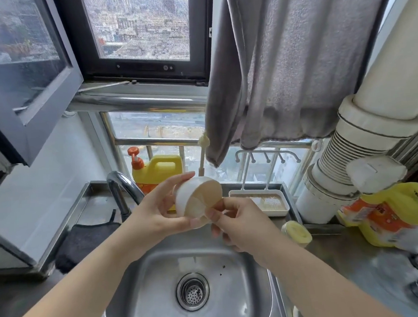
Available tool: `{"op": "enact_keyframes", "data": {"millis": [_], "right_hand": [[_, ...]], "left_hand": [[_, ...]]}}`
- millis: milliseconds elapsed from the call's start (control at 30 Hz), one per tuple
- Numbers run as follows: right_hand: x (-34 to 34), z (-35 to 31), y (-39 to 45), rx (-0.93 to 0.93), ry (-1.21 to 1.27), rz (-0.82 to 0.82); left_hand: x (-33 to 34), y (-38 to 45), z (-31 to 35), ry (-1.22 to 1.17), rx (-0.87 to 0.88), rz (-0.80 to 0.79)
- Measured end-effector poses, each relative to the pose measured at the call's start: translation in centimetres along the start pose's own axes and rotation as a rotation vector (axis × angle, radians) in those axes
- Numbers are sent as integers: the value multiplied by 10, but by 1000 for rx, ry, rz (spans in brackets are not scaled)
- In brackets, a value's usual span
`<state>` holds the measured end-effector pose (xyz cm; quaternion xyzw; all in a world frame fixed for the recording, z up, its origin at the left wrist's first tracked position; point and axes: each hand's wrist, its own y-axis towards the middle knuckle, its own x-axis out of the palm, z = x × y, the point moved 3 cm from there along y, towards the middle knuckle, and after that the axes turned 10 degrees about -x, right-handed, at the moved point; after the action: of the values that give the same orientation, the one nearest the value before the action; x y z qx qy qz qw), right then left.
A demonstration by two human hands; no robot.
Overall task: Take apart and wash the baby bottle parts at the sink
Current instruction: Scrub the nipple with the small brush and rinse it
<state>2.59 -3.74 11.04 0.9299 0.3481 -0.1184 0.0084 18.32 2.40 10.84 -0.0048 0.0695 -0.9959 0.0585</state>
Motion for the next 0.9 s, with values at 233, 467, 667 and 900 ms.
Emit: {"op": "enact_keyframes", "data": {"millis": [233,467,667,900], "right_hand": [[0,-6,-4,7,192,-54],[1,-16,-4,-257,-288,113],[16,-28,-4,-542,-1227,130],[-2,-16,2,-342,-599,82]], "left_hand": [[-2,1,10,-8,34,8],[2,1,21,107,-21,-49],[3,4,25,104,-57,21],[-5,5,17,-52,-195,87]]}}
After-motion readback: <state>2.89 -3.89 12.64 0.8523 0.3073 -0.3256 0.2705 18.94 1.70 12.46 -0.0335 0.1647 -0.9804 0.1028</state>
